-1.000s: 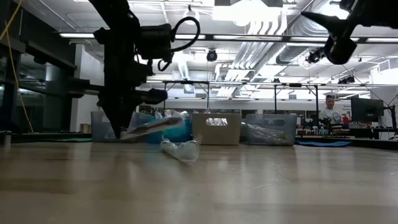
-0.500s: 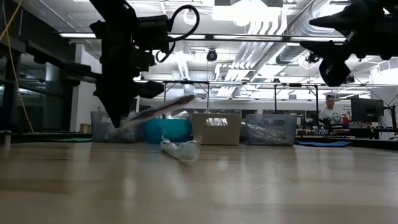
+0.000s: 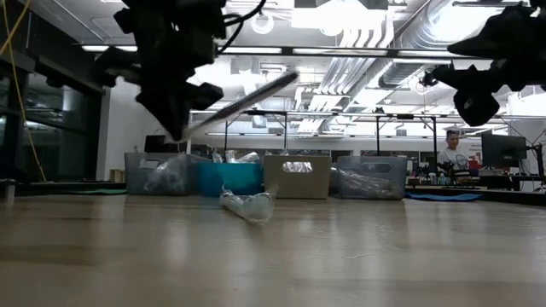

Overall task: Pick & Place Toothbrushes
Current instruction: Put the purple toothbrush into the white bin

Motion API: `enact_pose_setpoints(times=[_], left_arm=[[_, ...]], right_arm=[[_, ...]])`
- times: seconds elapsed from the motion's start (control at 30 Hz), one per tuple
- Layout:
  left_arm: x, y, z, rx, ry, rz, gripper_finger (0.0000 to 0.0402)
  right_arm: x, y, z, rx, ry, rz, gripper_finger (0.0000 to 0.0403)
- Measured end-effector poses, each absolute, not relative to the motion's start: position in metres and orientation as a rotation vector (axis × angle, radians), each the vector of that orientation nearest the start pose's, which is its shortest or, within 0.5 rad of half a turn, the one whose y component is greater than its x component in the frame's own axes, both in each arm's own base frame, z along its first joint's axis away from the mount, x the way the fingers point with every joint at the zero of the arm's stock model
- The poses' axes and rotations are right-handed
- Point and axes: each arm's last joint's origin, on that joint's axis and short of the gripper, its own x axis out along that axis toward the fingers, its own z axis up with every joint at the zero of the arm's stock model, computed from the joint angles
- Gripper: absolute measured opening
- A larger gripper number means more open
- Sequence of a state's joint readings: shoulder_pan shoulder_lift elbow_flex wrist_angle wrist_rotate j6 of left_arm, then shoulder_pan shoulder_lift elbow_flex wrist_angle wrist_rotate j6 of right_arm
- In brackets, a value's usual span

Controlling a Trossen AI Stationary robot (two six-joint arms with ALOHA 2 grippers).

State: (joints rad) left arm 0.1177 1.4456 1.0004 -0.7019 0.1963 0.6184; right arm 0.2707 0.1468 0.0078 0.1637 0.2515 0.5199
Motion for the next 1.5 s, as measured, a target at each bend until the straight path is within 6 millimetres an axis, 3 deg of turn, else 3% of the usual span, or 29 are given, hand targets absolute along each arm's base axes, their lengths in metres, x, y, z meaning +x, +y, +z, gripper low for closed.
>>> enact_pose_setpoints(times=[0.37,0.63,0.73,1.0,1.27,1.5], left_arm=[[0.285,0.028,0.244,0.189,0.897,-0.232,0.0008],[0.296,0.04,0.301,0.308,0.825,-0.074,0.0008],[0.294,0.054,0.322,0.409,0.822,-0.025,0.0008],[0.296,0.11,0.35,0.786,0.856,-0.013,0.0008],[0.323,0.157,0.33,1.453,0.957,-0.218,0.0008],[0.344,0.206,0.308,1.747,1.041,-0.118,0.0011]], right_arm=[[0.095,0.019,0.171,0.457,-0.05,0.038,0.0176],[0.097,0.019,0.169,0.447,-0.021,0.023,0.0176],[0.097,0.019,0.169,0.448,-0.024,0.022,0.0176],[0.097,0.019,0.169,0.448,-0.025,0.021,0.0176],[0.097,0.019,0.169,0.448,-0.026,0.022,0.0176],[0.097,0.019,0.169,0.448,-0.027,0.022,0.0176]])
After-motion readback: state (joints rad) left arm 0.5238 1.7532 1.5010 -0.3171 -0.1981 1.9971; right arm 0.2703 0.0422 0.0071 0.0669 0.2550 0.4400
